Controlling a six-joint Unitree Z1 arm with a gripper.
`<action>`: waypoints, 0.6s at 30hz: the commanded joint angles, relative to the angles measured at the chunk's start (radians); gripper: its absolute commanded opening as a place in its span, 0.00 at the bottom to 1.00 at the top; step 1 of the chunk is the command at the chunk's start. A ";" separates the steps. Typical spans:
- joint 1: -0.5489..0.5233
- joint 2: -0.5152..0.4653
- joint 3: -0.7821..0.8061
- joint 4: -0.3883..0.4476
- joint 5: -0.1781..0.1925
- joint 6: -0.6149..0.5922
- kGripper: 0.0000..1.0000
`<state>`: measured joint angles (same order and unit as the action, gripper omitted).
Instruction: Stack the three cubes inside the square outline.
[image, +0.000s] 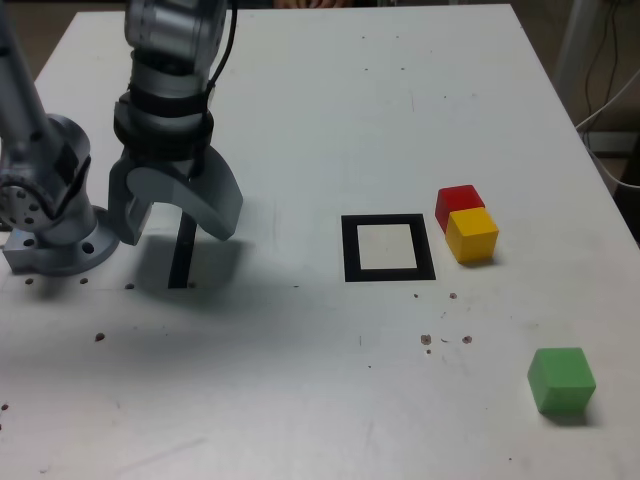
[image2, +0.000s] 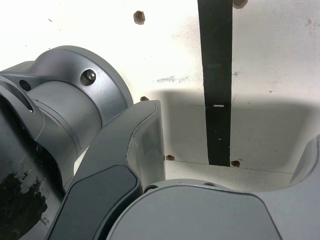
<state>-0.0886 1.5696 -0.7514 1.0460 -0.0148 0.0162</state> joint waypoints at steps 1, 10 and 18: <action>0.000 -0.005 0.001 -0.001 -0.002 -0.002 0.99; 0.000 -0.005 0.001 -0.001 -0.001 -0.002 0.99; 0.000 0.009 -0.030 0.007 0.001 -0.002 0.99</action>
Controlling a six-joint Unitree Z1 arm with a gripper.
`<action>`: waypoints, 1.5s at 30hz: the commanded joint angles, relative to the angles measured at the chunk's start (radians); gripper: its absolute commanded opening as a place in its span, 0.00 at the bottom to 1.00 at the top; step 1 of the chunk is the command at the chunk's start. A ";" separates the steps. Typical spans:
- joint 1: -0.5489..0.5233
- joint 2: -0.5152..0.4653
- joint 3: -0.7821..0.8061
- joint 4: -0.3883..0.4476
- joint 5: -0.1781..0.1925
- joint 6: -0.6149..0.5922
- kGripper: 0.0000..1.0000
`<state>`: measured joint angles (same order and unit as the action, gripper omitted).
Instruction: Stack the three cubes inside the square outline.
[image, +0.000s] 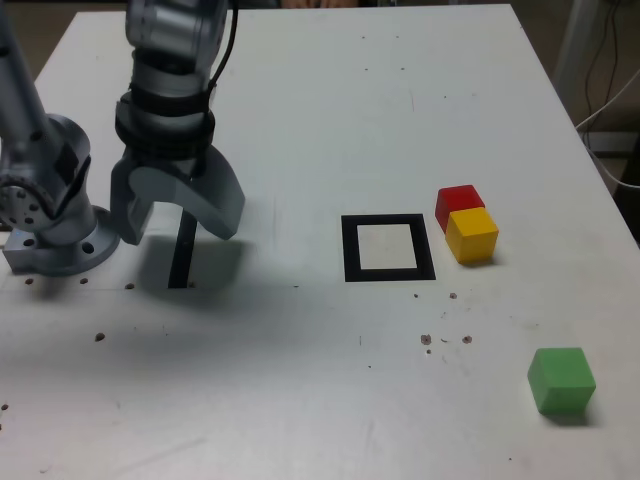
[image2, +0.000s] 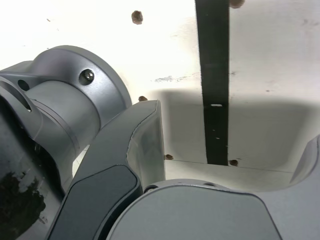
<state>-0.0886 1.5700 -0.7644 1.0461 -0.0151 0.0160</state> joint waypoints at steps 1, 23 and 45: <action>0.000 0.012 -0.026 0.011 0.002 -0.001 0.99; 0.000 0.153 -0.418 0.181 0.038 -0.001 0.99; 0.061 0.416 -0.903 0.365 0.064 0.008 0.99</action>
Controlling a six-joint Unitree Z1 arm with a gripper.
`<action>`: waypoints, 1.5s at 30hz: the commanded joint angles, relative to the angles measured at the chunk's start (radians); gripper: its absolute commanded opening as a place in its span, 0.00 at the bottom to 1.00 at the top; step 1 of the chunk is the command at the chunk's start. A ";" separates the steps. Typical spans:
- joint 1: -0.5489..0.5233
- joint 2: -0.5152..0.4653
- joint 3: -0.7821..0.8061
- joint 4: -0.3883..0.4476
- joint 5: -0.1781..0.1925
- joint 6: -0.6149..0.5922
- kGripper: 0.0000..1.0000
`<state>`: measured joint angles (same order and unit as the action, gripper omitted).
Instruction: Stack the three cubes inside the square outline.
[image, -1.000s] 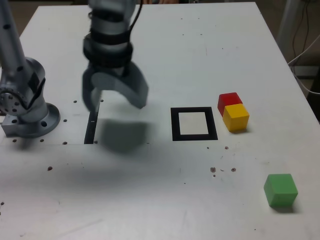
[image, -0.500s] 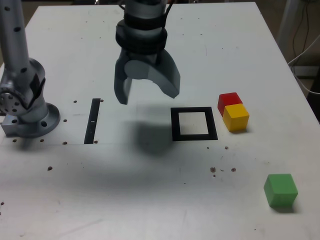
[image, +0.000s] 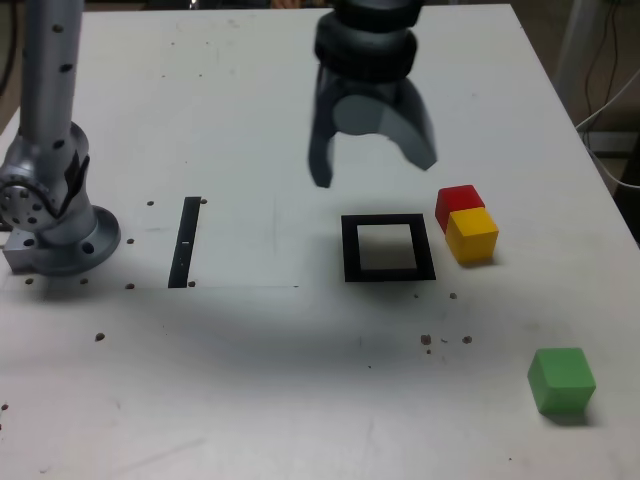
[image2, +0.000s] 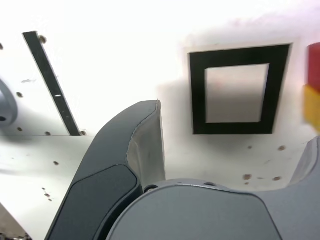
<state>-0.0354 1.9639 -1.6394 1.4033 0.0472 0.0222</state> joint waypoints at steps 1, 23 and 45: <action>0.013 0.036 -0.050 0.014 0.002 0.002 0.99; 0.106 0.359 -0.474 0.156 -0.024 0.035 0.99; 0.135 0.490 -0.540 0.170 -0.050 0.046 0.57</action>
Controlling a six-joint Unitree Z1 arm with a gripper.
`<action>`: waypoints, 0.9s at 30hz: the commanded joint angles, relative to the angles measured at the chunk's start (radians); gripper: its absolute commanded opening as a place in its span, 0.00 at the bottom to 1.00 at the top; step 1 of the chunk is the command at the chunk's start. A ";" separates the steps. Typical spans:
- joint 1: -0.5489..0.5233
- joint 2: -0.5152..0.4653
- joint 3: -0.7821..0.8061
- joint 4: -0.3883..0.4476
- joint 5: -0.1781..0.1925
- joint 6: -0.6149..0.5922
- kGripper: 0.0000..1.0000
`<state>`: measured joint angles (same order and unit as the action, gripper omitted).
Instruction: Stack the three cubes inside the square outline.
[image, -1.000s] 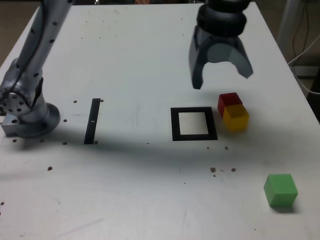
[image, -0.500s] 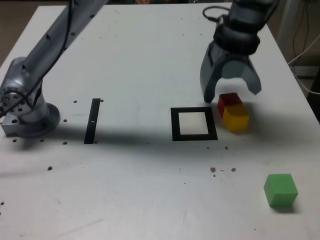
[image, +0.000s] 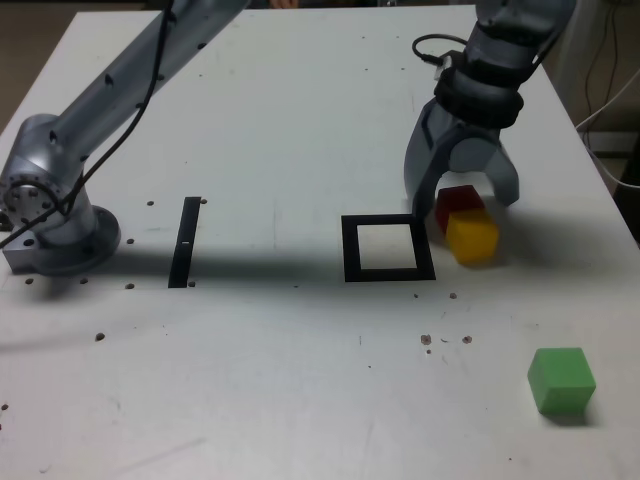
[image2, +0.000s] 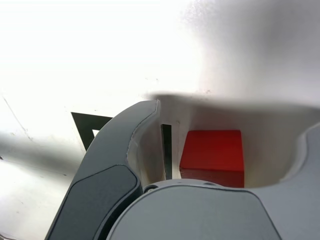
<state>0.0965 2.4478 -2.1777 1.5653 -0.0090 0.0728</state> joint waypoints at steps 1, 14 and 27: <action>0.003 0.006 -0.004 0.008 0.012 -0.007 0.49; 0.002 0.005 -0.011 0.014 0.017 -0.010 0.29; 0.002 0.002 -0.011 0.023 0.014 -0.010 0.29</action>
<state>0.0978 2.4482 -2.1876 1.5774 0.0063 0.0637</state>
